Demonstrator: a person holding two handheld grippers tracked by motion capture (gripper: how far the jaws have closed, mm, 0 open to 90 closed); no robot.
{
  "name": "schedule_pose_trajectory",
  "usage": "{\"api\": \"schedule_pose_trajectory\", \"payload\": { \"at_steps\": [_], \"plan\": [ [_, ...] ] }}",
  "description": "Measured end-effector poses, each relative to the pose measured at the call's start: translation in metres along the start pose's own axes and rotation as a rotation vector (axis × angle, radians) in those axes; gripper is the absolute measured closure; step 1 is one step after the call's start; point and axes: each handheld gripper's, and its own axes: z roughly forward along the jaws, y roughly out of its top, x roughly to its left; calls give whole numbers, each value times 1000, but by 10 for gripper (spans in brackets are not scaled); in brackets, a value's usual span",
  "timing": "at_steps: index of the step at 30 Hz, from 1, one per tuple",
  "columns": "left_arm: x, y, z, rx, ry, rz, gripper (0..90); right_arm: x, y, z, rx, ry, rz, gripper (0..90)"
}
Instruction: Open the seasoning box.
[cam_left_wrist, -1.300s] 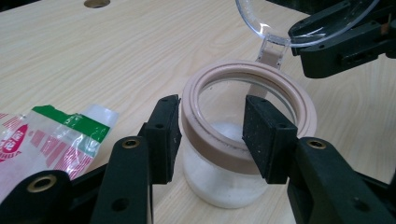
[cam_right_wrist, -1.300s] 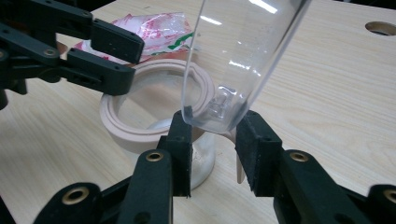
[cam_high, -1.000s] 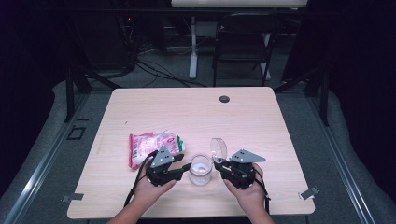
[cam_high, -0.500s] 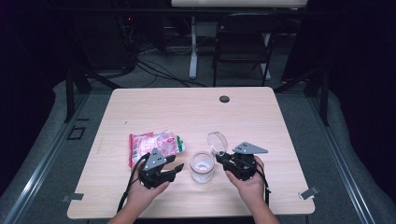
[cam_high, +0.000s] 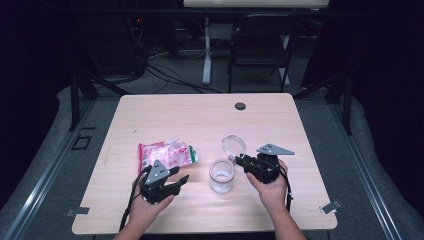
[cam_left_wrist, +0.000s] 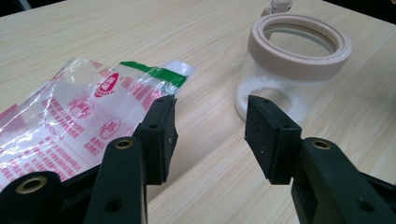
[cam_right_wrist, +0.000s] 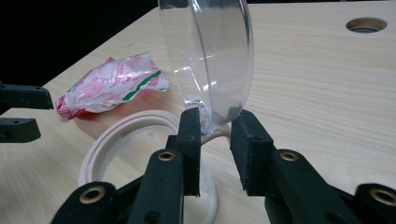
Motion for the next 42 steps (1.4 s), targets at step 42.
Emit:
{"api": "schedule_pose_trajectory", "payload": {
  "at_steps": [42],
  "plan": [
    [43,-3,-1,-36,127,-57,450,-1,-6,-10,-39,-11,-44,585]
  ]
}}
